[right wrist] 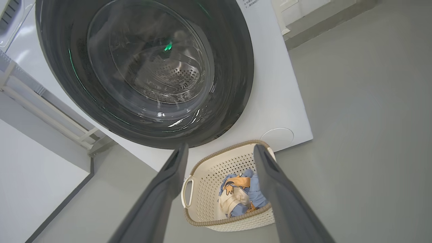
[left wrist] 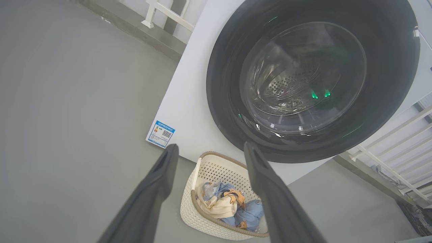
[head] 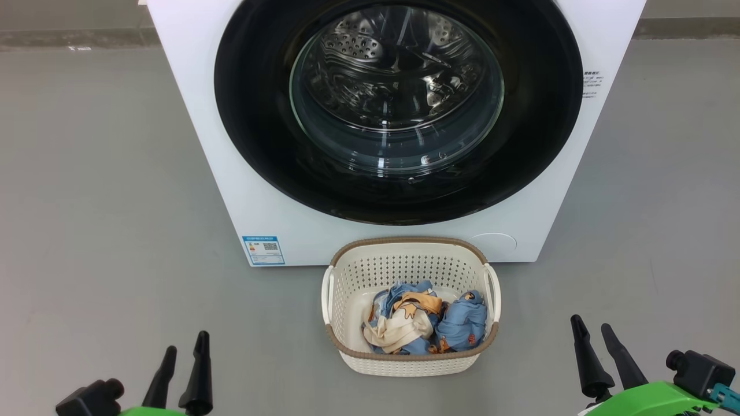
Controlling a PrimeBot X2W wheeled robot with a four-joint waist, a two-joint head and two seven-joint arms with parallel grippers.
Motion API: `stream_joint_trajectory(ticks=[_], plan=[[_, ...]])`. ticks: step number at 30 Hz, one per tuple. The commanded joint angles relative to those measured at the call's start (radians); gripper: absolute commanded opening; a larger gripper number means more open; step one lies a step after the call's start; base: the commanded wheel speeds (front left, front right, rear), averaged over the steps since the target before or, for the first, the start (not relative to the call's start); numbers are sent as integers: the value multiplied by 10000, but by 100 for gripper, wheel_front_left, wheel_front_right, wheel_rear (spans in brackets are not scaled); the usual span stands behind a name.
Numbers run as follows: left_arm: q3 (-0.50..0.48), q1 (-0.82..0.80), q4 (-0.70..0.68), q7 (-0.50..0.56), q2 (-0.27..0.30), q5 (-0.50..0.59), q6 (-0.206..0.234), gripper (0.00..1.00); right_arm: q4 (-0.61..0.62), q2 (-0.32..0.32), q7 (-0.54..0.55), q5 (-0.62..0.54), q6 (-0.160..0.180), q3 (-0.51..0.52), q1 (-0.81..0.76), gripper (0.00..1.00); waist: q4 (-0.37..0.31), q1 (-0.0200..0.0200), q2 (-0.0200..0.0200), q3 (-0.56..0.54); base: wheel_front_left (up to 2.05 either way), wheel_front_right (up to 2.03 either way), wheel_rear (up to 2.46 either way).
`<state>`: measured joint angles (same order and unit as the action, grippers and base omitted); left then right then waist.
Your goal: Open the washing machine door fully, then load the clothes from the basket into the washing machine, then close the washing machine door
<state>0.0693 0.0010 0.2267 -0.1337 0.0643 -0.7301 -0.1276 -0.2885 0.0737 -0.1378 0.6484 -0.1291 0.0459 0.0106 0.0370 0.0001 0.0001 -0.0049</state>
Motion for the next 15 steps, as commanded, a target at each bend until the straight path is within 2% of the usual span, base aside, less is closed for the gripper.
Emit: stream_joint_trajectory(ticks=[1,15], plan=[[-172,-153,-330,-194,191,412,-20,100,310,158,-172,-468,-11,-201,160,100,0,0,-1,-2,0,0,0],[-35,-138,-425,-610,270,1887,-24,100,396,139,-581,-2110,-13,-41,43,100,27,0,-1,-12,0,0,0]])
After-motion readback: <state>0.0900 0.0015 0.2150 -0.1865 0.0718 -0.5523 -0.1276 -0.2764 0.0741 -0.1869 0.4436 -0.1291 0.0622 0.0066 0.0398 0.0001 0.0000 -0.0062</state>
